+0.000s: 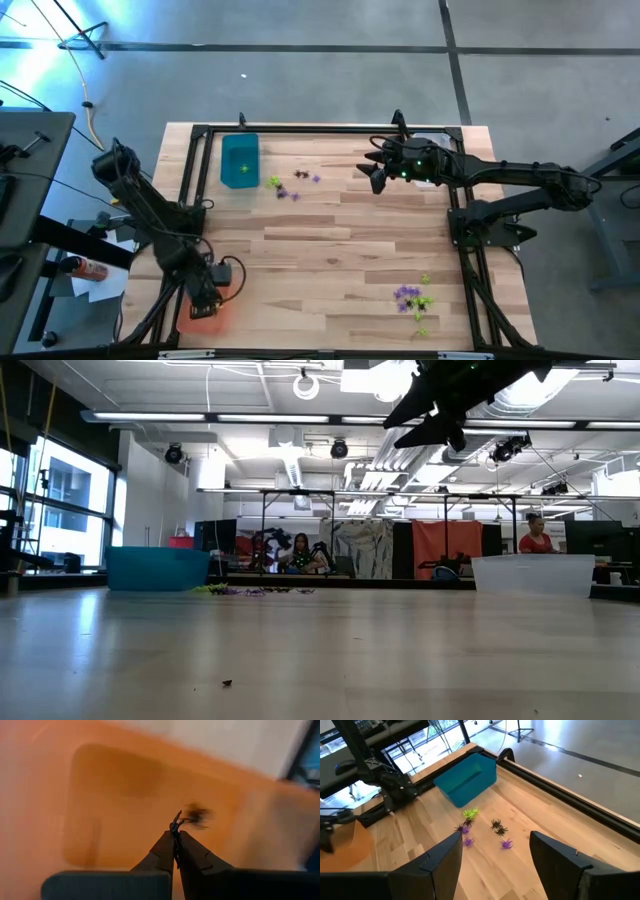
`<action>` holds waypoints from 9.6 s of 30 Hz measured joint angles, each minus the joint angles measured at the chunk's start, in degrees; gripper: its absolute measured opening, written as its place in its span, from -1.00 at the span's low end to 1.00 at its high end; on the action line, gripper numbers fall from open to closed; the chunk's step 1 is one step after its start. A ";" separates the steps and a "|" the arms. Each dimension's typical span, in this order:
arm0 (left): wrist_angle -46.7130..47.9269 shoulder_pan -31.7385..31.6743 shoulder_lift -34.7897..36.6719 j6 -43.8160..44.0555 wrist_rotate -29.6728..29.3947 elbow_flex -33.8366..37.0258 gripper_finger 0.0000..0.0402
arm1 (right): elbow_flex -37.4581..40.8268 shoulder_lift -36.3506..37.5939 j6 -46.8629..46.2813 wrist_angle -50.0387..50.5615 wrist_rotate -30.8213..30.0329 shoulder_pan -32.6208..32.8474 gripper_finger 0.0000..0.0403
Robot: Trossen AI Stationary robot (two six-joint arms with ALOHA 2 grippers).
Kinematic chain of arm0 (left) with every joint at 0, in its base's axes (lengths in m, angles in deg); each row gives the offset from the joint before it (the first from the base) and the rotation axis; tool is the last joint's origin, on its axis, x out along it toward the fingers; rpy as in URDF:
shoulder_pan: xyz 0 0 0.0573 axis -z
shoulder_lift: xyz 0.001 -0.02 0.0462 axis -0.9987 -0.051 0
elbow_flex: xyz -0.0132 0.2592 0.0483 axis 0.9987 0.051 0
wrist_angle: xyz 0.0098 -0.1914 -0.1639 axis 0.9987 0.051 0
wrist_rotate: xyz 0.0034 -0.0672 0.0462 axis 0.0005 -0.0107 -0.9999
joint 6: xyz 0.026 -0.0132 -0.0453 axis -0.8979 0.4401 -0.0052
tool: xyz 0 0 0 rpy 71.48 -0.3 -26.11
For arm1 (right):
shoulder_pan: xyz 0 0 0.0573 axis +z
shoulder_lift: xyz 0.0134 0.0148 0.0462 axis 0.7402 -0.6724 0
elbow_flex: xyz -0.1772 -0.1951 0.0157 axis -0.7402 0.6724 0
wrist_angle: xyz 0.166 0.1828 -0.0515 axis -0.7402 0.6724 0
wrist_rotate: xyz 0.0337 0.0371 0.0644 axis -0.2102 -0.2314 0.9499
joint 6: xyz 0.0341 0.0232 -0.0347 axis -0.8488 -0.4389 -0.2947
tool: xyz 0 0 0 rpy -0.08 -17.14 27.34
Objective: Sort Halloween decoration
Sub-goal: Put the black spider toy into the orange bin
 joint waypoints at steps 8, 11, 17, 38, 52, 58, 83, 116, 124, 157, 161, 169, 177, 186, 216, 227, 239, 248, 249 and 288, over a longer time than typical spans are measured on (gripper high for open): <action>0.04 -0.28 0.00 -6.56 -5.37 4.42 -1.00 | 0.00 0.00 -0.61 0.00 0.00 0.00 0.13; -0.17 -0.28 0.00 -10.39 -5.75 4.43 -1.00 | 0.00 0.00 -0.62 0.02 0.00 0.00 0.13; -0.45 -0.33 0.00 -13.23 -4.85 4.43 -0.92 | 0.00 0.00 -0.62 0.00 0.00 0.00 0.13; 9.09 -5.80 11.18 -12.81 -1.00 -6.58 -0.10 | 0.02 -0.01 0.50 -2.41 0.36 0.00 0.13; -0.01 -36.14 17.62 -41.00 -29.98 -16.38 -0.09 | -0.22 0.02 -1.89 -6.94 9.83 0.04 0.13; -29.72 -50.79 13.80 -53.87 -20.47 -8.39 -0.09 | -0.24 0.02 -6.05 -6.99 15.80 0.07 0.13; -49.20 -59.01 10.40 -53.02 -21.74 -5.04 -0.09 | 9.32 -0.52 -79.23 19.56 26.94 48.12 0.13; -49.34 -58.98 10.40 -52.90 -21.77 -5.04 -0.09 | 10.60 -23.39 -108.59 11.42 24.33 60.31 -0.12; -49.12 -58.94 10.40 -52.85 -21.77 -5.04 -0.09 | 10.60 -23.39 -108.17 13.63 24.30 59.63 -0.27; -49.38 -59.85 10.45 -54.53 -21.77 -5.04 -0.10 | 1.04 -19.85 -79.04 18.36 24.59 59.80 -1.00; -49.37 -60.58 10.45 -54.51 -21.77 -5.04 -0.10 | 0.83 -15.30 -74.97 18.89 23.06 59.48 -1.00; -49.42 -60.82 10.45 -53.85 -21.43 -5.04 -0.10 | 0.92 -5.99 -53.31 18.65 6.14 56.84 -1.00; -50.30 -60.64 10.45 -47.40 -8.69 -5.02 -0.10 | 0.90 -2.99 -22.52 8.19 -5.04 42.62 -1.00; -61.80 -56.94 10.45 -51.41 0.57 -5.02 -0.10 | 0.06 -8.14 2.31 -19.52 13.44 21.18 -1.00; -66.91 -52.93 3.83 -53.42 0.45 -5.96 -0.10 | -27.28 -21.35 28.96 2.43 32.96 10.63 -1.00; -69.55 -52.93 2.69 -54.92 1.42 -5.98 -0.11 | -27.28 -21.33 28.92 4.25 32.00 10.51 -1.00; -69.56 -52.93 2.30 -56.22 0.79 -5.98 -0.40 | -27.28 -21.37 28.91 4.48 29.23 10.51 -1.00; -68.48 -53.15 2.19 -56.40 0.67 -5.98 -0.77 | -27.28 -21.46 28.94 3.54 29.29 10.51 -1.00; -68.33 -53.45 2.19 -55.82 0.69 -5.98 -0.86 | -27.28 -21.48 28.94 3.58 29.28 10.51 -1.00; 5.42 -2.60 15.49 -13.00 -5.16 -5.98 -1.00 | -2.59 -7.85 6.77 30.52 12.62 10.56 0.19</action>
